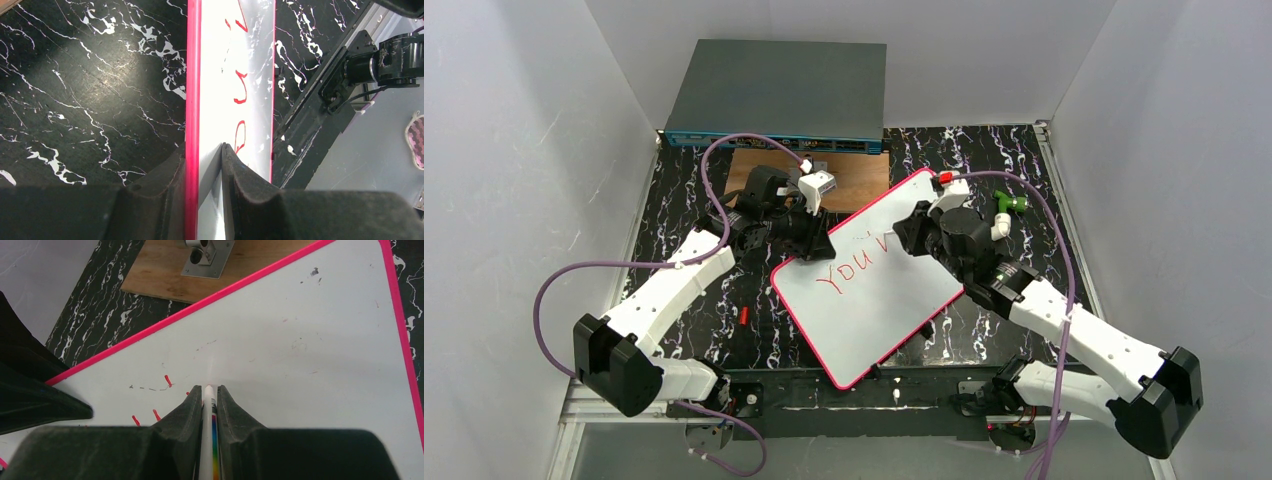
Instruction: Write a sentence on the whiteboard
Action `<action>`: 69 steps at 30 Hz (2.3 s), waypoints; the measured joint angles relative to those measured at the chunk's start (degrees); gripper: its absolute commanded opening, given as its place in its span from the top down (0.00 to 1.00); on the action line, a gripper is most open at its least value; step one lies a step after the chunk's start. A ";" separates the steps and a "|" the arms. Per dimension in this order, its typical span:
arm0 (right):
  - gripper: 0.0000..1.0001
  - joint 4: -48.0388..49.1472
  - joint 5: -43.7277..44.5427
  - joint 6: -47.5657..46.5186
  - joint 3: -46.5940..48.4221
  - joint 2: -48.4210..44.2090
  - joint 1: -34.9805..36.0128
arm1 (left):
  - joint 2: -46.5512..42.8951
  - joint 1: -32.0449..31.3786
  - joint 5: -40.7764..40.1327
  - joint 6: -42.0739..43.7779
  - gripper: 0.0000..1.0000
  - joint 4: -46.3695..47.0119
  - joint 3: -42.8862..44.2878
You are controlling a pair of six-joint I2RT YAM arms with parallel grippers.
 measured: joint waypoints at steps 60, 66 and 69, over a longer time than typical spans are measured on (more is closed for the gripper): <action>0.99 -1.03 -0.74 4.11 -3.85 -4.35 -2.21 | -0.04 -0.07 0.15 0.48 1.00 0.11 0.04; 0.99 -0.61 -1.14 4.09 -3.80 -3.54 -2.58 | -0.04 -0.07 0.13 0.50 1.00 0.11 0.04; 0.99 -0.24 -1.36 4.02 -3.78 -3.23 -2.86 | -0.04 -0.07 0.02 0.46 1.00 0.04 0.04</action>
